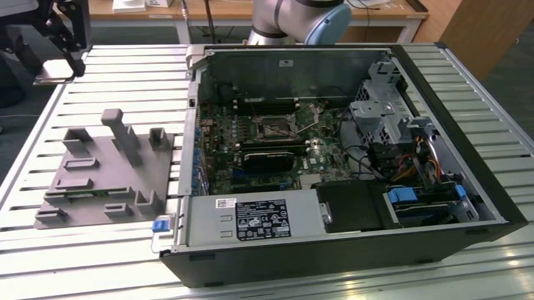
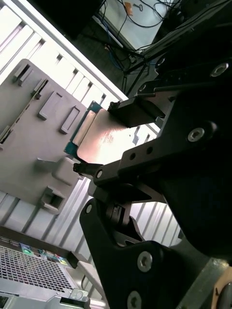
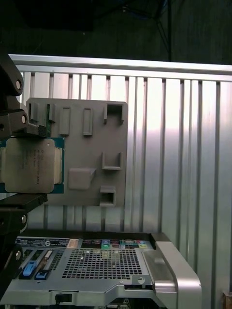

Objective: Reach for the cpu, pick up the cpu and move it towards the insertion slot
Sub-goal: 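Pick up the cpu and move it towards the insertion slot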

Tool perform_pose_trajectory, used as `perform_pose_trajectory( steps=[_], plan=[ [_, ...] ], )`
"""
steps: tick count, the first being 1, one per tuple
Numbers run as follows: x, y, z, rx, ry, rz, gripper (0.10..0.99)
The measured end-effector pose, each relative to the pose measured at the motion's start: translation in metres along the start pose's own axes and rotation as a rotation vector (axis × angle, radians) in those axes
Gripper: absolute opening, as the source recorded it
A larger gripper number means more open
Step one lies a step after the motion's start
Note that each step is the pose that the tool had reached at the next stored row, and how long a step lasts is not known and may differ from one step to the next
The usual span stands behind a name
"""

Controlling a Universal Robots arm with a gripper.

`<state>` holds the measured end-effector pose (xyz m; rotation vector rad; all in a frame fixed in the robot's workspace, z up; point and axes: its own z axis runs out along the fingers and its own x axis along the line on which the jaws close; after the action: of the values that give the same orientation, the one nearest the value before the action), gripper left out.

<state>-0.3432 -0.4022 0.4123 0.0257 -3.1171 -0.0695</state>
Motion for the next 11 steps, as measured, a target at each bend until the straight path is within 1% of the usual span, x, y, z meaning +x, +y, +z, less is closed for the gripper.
perform_pose_trajectory(
  steps=[11],
  plan=[
    [-0.0171,-0.0003,-0.0004,0.000,0.0001,0.000,0.545]
  ],
)
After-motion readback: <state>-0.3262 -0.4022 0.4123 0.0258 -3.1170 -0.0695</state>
